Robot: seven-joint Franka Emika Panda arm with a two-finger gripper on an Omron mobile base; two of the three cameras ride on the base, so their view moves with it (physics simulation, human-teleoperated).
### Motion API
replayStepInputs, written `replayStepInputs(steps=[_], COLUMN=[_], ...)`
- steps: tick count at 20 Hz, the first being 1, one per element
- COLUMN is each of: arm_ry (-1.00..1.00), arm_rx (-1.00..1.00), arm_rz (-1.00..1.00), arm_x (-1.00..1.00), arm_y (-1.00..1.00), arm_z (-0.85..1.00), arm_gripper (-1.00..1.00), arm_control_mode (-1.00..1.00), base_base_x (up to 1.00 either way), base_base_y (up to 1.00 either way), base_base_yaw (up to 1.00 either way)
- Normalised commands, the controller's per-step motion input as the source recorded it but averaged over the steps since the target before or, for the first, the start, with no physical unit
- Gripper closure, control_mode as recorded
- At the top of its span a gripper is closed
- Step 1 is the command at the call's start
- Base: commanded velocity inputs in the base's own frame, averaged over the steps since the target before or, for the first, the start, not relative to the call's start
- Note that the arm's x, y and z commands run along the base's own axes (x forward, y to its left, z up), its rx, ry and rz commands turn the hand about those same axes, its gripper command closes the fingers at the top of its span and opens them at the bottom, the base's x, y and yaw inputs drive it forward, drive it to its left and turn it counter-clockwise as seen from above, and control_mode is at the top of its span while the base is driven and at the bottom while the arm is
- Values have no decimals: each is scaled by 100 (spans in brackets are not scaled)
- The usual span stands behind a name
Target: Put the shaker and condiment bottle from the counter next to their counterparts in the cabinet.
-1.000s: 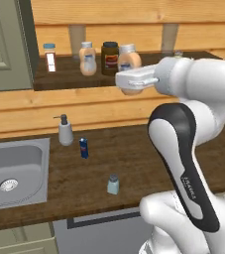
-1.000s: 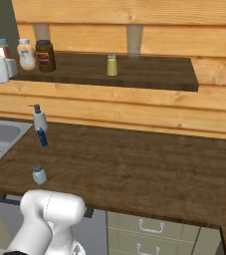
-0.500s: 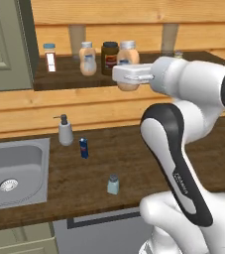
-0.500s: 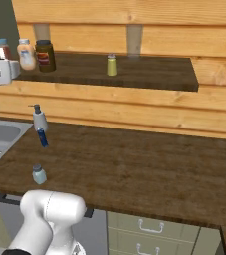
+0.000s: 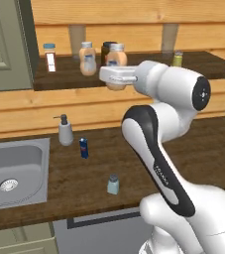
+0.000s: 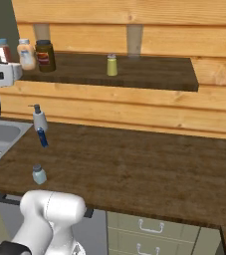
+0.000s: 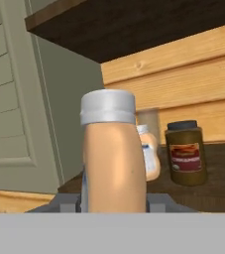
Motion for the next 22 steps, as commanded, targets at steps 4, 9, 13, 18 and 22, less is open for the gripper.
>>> replayStepInputs(steps=[4, 9, 13, 18, 22], arm_ry=[3, 0, 0, -2, 0], arm_rx=[0, 0, 0, 0, 0], arm_rz=[0, 0, 0, -1, -1], arm_x=[32, 43, 43, 47, 59], arm_y=[0, 0, 22, 43, 26], arm_z=[0, 0, -5, -8, 0], arm_gripper=[100, 100, 100, 100, 100], arm_control_mode=[-100, -100, -100, -100, -100], base_base_x=[0, 0, 0, 0, 0], base_base_y=[0, 0, 0, 0, 0], base_base_yaw=[0, 0, 0, 0, 0])
